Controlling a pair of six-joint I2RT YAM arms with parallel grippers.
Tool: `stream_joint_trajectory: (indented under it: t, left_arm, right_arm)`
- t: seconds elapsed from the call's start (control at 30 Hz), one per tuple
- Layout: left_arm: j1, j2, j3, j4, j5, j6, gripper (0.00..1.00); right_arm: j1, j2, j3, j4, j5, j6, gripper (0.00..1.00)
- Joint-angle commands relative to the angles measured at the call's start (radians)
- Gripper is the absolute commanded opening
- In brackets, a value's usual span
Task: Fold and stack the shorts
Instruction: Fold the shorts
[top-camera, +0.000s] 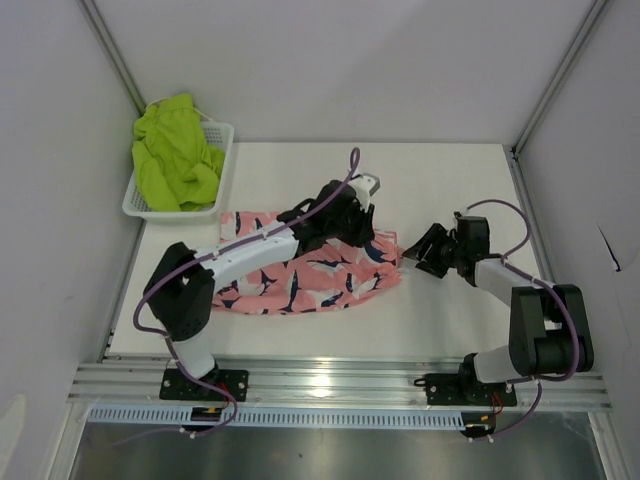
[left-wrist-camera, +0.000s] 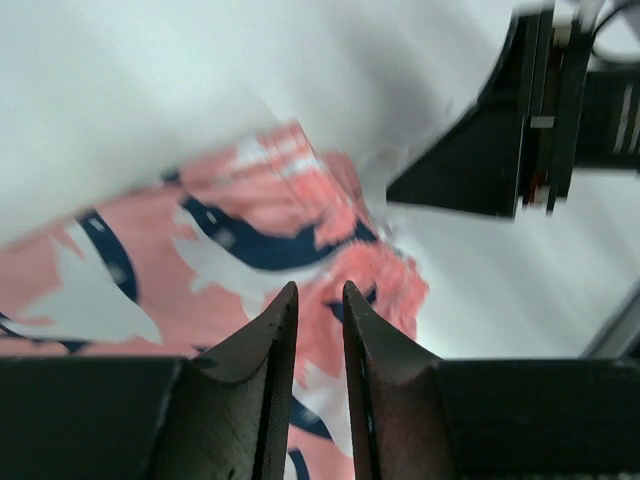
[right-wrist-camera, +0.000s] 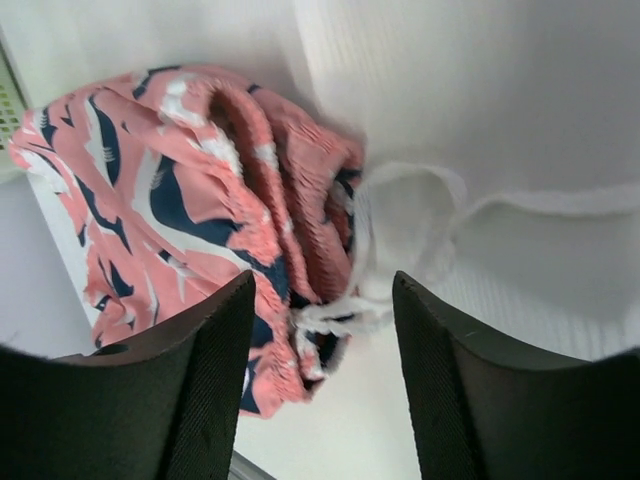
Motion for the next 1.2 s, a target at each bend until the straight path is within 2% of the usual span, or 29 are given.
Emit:
stream_joint_trajectory:
  t: [0.0,0.07,0.13,0.23,0.27,0.33,0.43,0.67,0.87,1.0,1.17]
  left_arm:
    - [0.051,0.063,0.134,-0.048,0.016,0.046,0.27]
    - [0.074,0.144,0.234,-0.066,0.015,0.064,0.25]
    - [0.090,0.201,0.280,-0.092,0.029,0.084,0.25]
    - [0.107,0.287,0.357,-0.094,0.065,0.104,0.39]
    - [0.112,0.311,0.377,-0.079,0.102,0.109,0.49]
    - [0.123,0.330,0.384,-0.063,0.136,0.124,0.60]
    - [0.132,0.367,0.410,-0.071,0.193,0.147,0.65]
    - [0.144,0.417,0.437,-0.080,0.283,0.207,0.68]
    - [0.146,0.474,0.469,-0.071,0.319,0.274,0.64]
    - [0.149,0.506,0.486,-0.072,0.288,0.323,0.63]
    - [0.156,0.540,0.513,-0.066,0.320,0.353,0.64]
  right_arm:
    - [0.003,0.059,0.069,0.086,-0.044,0.012,0.58]
    - [0.018,0.110,0.089,0.092,-0.040,0.015,0.53]
    - [0.026,0.141,0.107,0.110,-0.035,0.018,0.52]
    - [0.024,0.191,0.118,0.141,-0.038,0.035,0.47]
    - [0.024,0.214,0.121,0.147,-0.040,0.040,0.45]
    - [0.024,0.237,0.133,0.163,-0.044,0.047,0.42]
    - [0.024,0.271,0.150,0.167,-0.044,0.053,0.40]
    - [0.026,0.296,0.146,0.213,-0.041,0.070,0.26]
    - [0.030,0.300,0.137,0.247,-0.044,0.058,0.15]
    - [0.033,0.299,0.130,0.265,-0.041,0.054,0.10]
    - [0.035,0.303,0.124,0.284,-0.043,0.049,0.09]
